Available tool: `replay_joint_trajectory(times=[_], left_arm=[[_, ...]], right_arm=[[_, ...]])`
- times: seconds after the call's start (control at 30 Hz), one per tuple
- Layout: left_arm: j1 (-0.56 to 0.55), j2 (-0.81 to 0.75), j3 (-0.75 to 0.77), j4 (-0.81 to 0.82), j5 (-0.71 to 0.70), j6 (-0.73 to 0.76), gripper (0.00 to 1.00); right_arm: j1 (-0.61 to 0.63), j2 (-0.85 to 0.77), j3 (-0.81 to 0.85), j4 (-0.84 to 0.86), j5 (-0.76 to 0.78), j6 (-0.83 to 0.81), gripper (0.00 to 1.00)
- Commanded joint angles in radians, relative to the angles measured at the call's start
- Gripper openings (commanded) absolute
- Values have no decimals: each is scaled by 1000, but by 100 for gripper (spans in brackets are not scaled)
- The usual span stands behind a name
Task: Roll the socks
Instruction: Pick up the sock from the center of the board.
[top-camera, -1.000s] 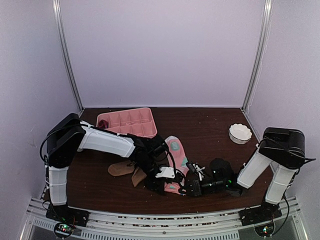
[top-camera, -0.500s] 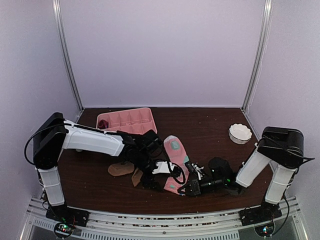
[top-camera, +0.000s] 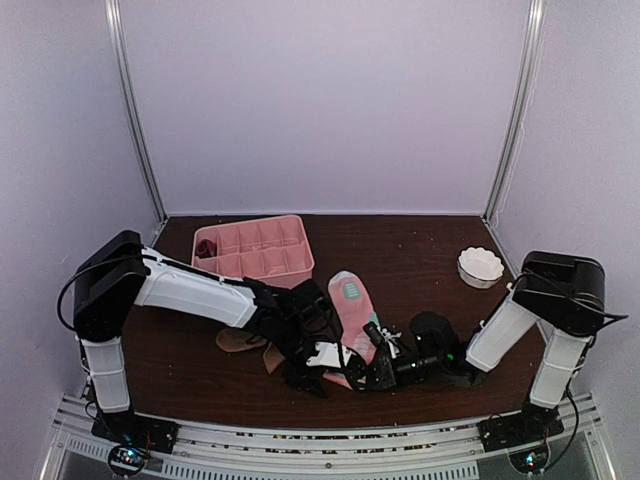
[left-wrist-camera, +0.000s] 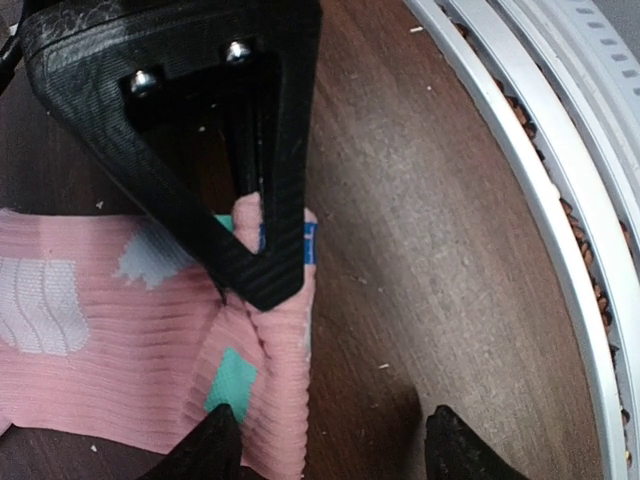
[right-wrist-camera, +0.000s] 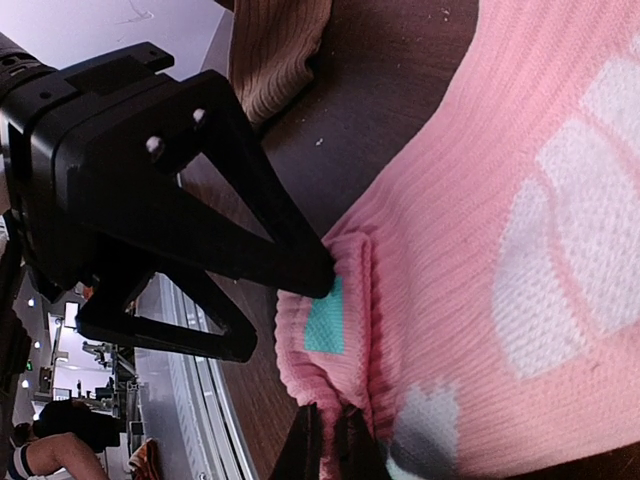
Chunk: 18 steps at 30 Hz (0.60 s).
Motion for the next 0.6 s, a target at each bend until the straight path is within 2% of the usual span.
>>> replay_joint_trajectory(times=[0.0, 0.13, 0.37, 0.47, 0.57], left_arm=[[2, 40, 43, 36, -43, 34, 63], [-2, 60, 52, 35, -51, 44, 57], [-4, 98, 87, -24, -60, 33, 25], [3, 104, 98, -53, -35, 6, 14], [13, 132, 148, -122, -4, -33, 8]], right_arm=[[10, 76, -63, -215, 43, 20, 0], [10, 84, -63, -203, 41, 22, 0], [9, 89, -64, -192, 38, 24, 0], [8, 90, -76, -174, 36, 26, 0], [9, 72, -90, -158, 51, 15, 0]])
